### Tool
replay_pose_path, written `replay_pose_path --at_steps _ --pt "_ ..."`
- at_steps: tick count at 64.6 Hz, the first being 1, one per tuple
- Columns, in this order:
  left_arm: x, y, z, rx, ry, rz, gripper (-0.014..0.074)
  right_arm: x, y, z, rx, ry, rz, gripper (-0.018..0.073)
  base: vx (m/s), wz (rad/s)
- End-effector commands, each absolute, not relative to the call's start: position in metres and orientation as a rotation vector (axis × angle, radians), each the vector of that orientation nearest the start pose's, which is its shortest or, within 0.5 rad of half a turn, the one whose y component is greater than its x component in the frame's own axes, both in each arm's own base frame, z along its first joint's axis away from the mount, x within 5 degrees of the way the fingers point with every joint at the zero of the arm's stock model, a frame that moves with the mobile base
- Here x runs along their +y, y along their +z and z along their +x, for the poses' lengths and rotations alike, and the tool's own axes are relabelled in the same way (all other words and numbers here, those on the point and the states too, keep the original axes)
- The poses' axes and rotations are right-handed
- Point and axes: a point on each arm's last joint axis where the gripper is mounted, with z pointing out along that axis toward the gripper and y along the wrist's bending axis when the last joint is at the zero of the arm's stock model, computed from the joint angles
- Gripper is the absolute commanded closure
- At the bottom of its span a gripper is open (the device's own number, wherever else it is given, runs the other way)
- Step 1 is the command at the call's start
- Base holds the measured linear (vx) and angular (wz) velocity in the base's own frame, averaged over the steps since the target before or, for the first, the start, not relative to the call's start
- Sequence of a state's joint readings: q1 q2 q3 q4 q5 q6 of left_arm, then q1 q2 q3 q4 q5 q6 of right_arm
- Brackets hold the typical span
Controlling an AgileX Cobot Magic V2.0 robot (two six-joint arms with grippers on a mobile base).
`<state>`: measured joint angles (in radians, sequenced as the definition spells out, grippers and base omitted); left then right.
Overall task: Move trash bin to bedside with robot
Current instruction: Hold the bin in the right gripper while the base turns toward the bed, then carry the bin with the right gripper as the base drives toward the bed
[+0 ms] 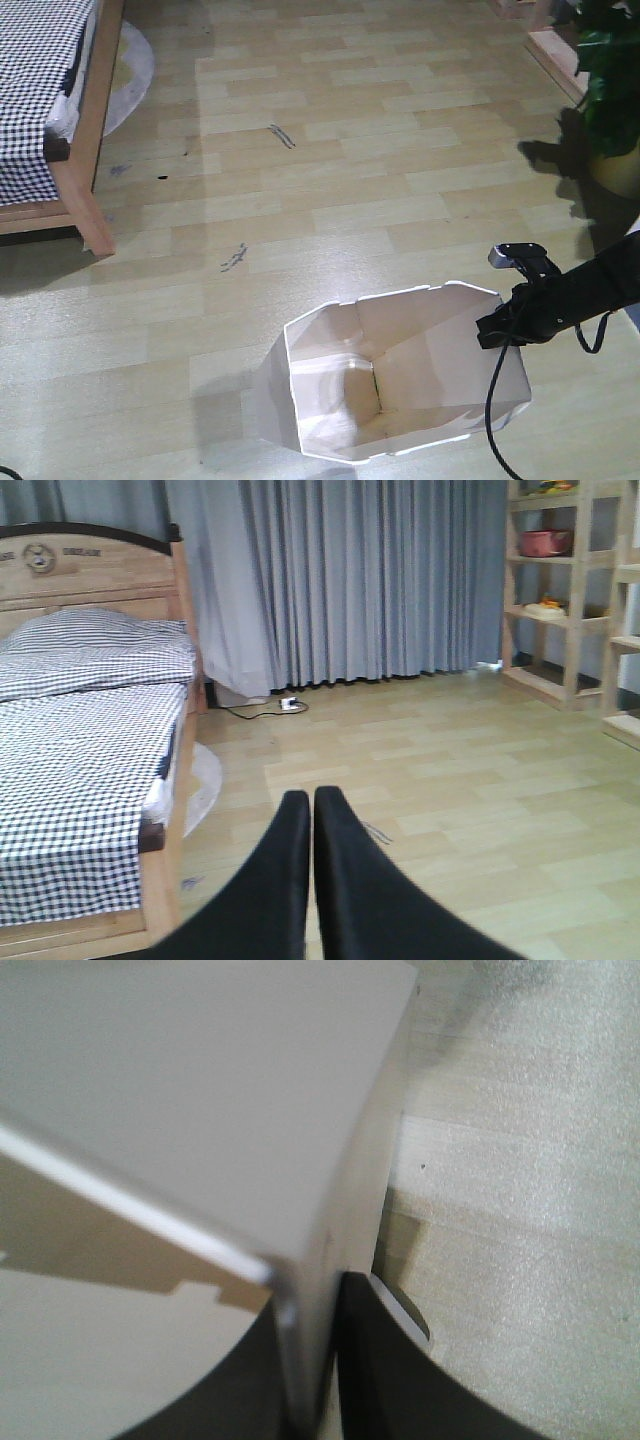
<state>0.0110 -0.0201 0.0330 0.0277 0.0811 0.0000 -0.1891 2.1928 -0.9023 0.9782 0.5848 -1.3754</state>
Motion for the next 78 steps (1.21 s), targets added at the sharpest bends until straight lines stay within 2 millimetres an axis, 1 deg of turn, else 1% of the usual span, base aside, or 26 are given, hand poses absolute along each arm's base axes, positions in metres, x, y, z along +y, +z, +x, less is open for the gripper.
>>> replay_pose_path --at_steps 1,26,78 --pt "0.0003 0.1990 0.0560 1.507 0.007 0.000 0.0603 -0.0047 0.0545 0.3153 2.763 0.880 -0.394 0.0564 0.11 0.22" --pt "0.0003 0.1990 0.0560 1.507 0.007 0.000 0.0603 -0.0047 0.0545 0.3153 2.763 0.880 -0.394 0.0564 0.13 0.13" --pt "0.0003 0.1990 0.0560 1.507 0.007 0.000 0.0603 -0.0047 0.0545 0.3153 2.763 0.880 -0.394 0.0564 0.19 0.01"
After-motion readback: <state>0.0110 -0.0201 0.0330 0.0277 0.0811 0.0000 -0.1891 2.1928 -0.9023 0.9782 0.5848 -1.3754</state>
